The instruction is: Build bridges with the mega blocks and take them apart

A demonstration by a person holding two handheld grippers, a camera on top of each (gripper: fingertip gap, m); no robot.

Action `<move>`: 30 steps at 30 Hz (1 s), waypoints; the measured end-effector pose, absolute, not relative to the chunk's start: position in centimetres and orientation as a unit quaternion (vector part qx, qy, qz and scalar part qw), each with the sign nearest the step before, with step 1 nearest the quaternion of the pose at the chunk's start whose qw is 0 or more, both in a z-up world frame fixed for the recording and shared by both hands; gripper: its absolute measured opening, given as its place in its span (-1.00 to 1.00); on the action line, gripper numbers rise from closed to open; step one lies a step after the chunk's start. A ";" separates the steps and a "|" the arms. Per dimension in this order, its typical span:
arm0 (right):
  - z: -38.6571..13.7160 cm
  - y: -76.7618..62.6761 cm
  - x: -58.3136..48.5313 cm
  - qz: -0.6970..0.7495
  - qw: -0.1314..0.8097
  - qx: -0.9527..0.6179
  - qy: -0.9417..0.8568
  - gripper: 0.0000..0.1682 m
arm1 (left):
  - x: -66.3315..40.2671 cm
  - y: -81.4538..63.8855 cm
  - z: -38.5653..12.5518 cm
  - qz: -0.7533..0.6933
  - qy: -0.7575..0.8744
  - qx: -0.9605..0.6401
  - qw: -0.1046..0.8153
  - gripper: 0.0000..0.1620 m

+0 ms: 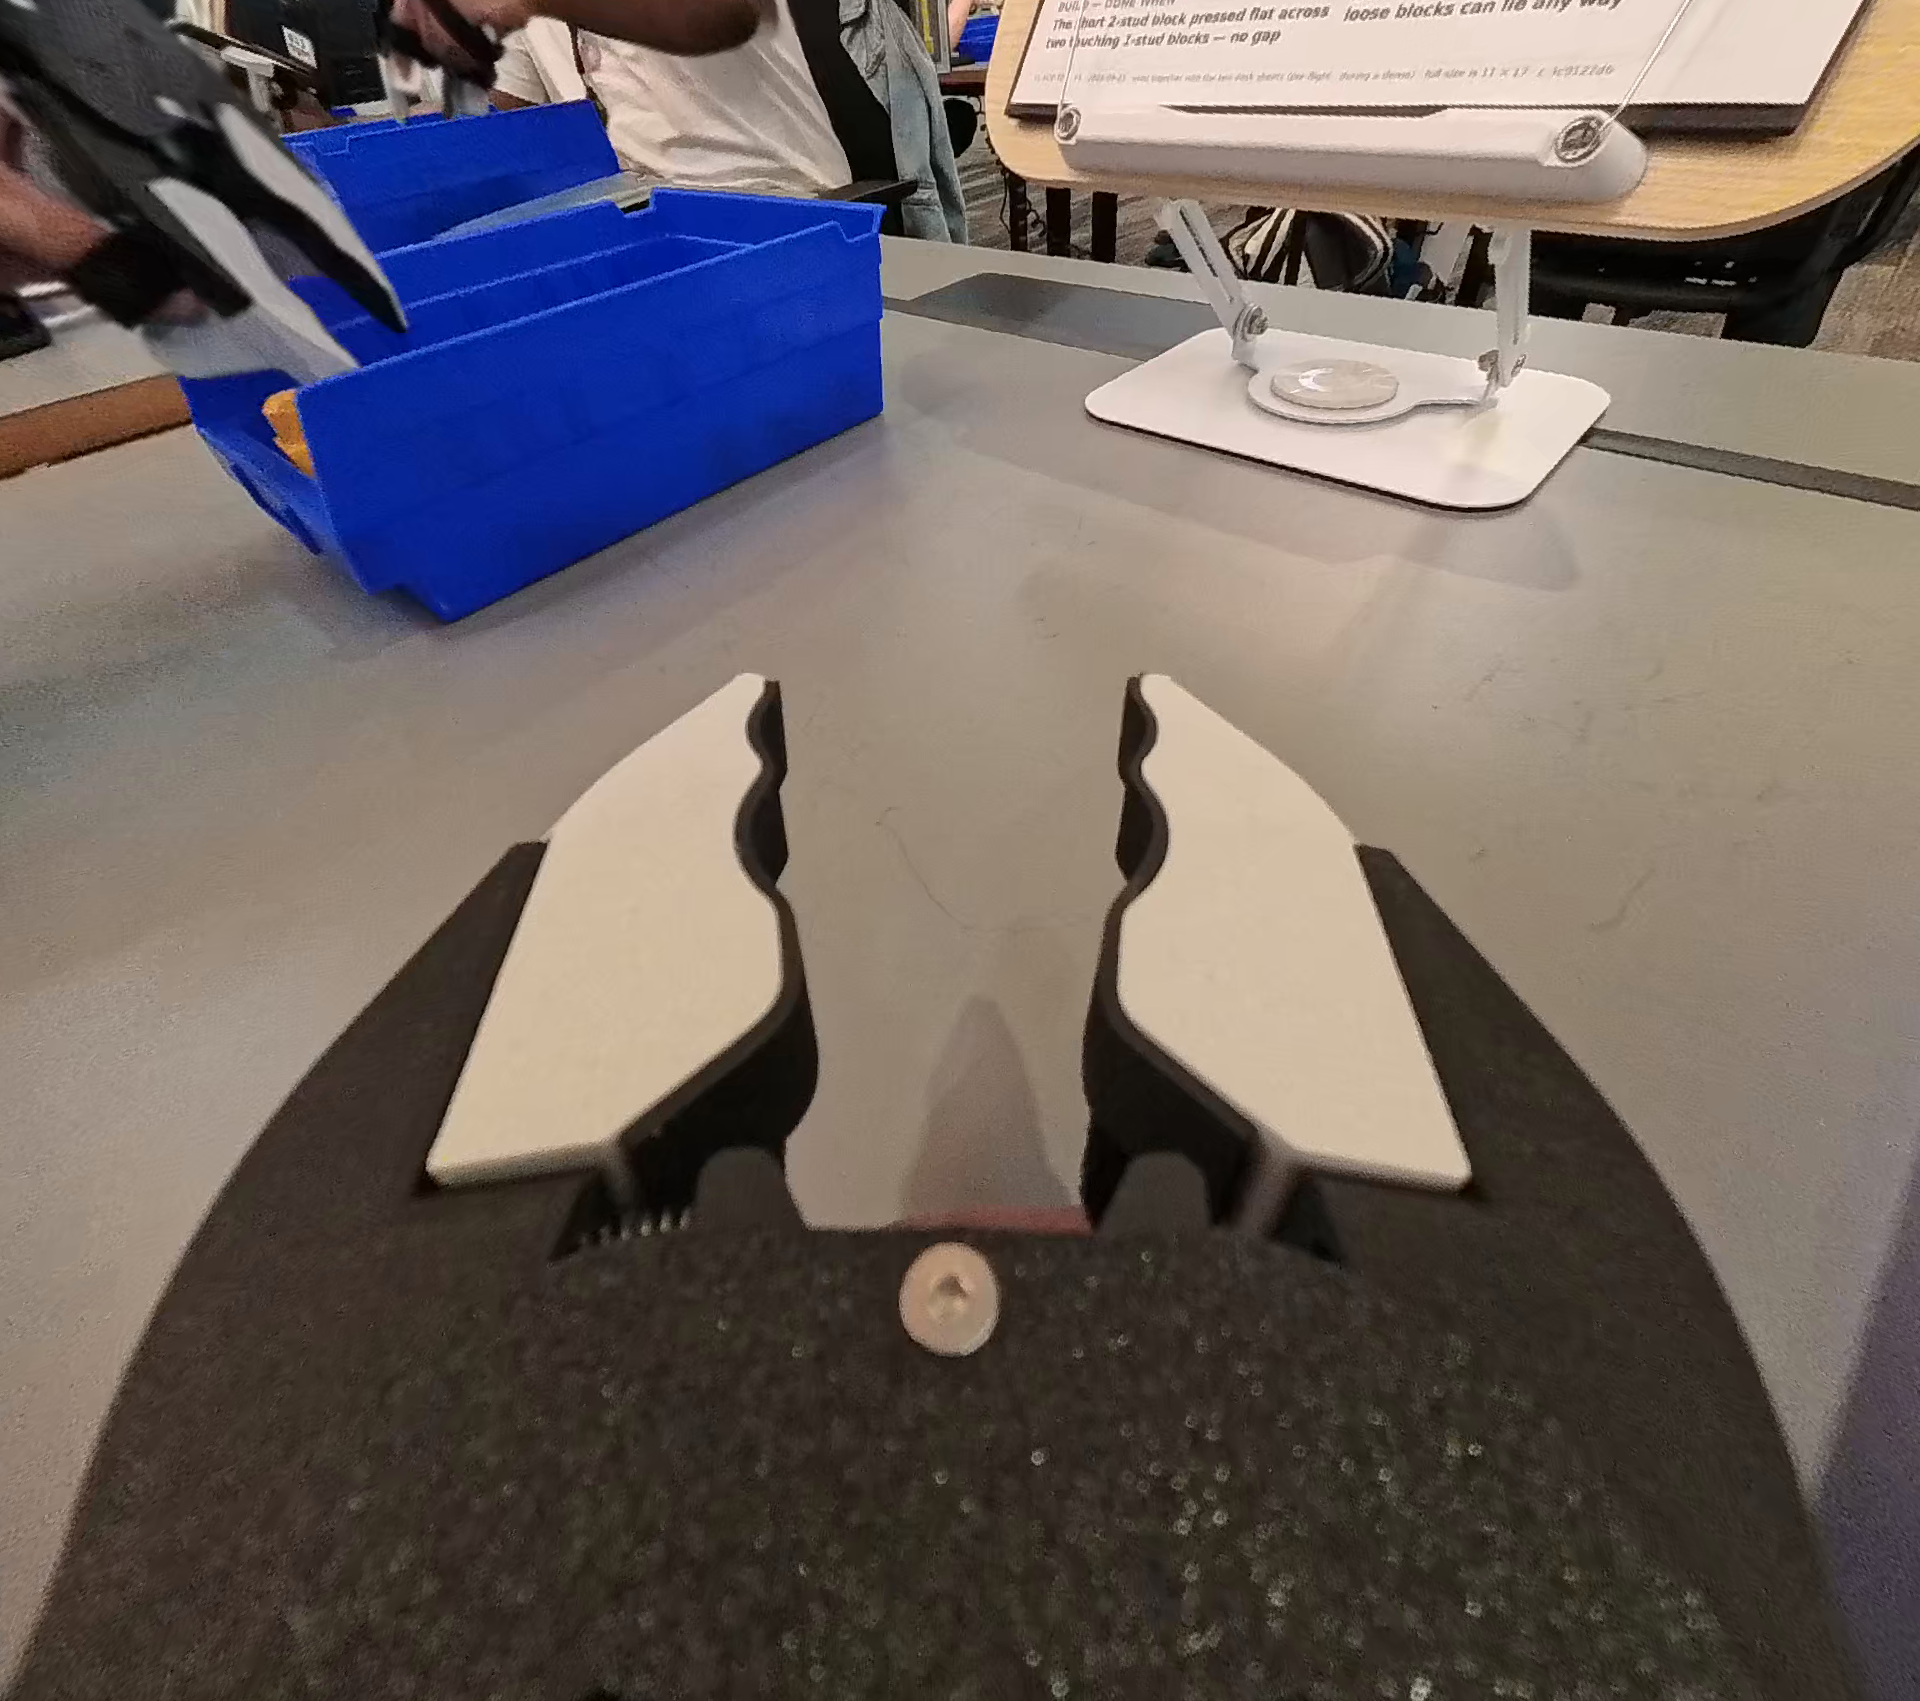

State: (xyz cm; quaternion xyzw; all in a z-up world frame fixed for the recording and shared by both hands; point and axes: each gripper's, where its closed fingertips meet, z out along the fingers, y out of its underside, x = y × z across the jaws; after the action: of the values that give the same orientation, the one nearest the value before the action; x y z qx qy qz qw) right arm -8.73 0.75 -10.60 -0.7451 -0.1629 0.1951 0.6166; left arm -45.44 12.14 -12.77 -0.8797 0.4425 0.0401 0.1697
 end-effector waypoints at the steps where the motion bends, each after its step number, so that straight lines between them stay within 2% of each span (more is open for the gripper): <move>1: -10.6 0.7 -8.7 0.195 0.617 -0.745 -0.163 -0.27 | -46.1 12.9 -13.4 0.063 0.464 -0.873 0.136 -0.17; 4: -10.6 0.7 -8.8 0.194 0.617 -0.745 -0.164 -0.27 | -47.6 14.4 -15.1 0.103 0.497 -0.859 0.059 -0.18; 8: -10.7 0.7 -8.9 0.193 0.615 -0.746 -0.167 -0.28 | -47.8 14.7 -17.6 0.105 0.514 -0.851 -0.009 -0.32; 9: -10.7 0.7 -8.9 0.194 0.615 -0.746 -0.167 -0.29 | -48.1 14.6 -18.1 0.115 0.525 -0.843 -0.024 -0.58; 11: -10.7 0.7 -8.9 0.195 0.614 -0.746 -0.167 -0.30 | -47.9 14.1 -17.8 0.115 0.553 -0.824 -0.039 -0.58; 17: -10.6 0.7 -8.9 0.199 0.615 -0.744 -0.167 -0.31 | -43.5 16.3 -9.7 0.119 0.617 -0.777 0.024 -0.60; 20: -10.6 0.6 -8.9 0.201 0.616 -0.743 -0.166 -0.31 | -36.0 16.1 -5.3 0.093 0.700 -0.705 0.069 -0.60; 22: -10.5 0.6 -8.8 0.203 0.617 -0.742 -0.164 -0.31 | -30.2 15.1 -4.3 0.077 0.756 -0.645 0.080 -0.60; 25: -10.4 0.5 -8.6 0.204 0.620 -0.740 -0.160 -0.31 | -22.4 13.6 -6.3 0.074 0.828 -0.552 0.062 -0.60; 30: -10.3 0.3 -8.3 0.198 0.623 -0.739 -0.161 -0.32 | -14.5 13.5 -13.4 0.114 0.884 -0.453 -0.005 -0.60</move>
State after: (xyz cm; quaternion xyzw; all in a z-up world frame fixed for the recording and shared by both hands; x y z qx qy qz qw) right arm -8.32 0.28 -10.33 -0.7395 -0.1607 0.1980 0.6230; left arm -14.53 13.51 -13.41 -0.4532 0.8840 0.1145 -0.0049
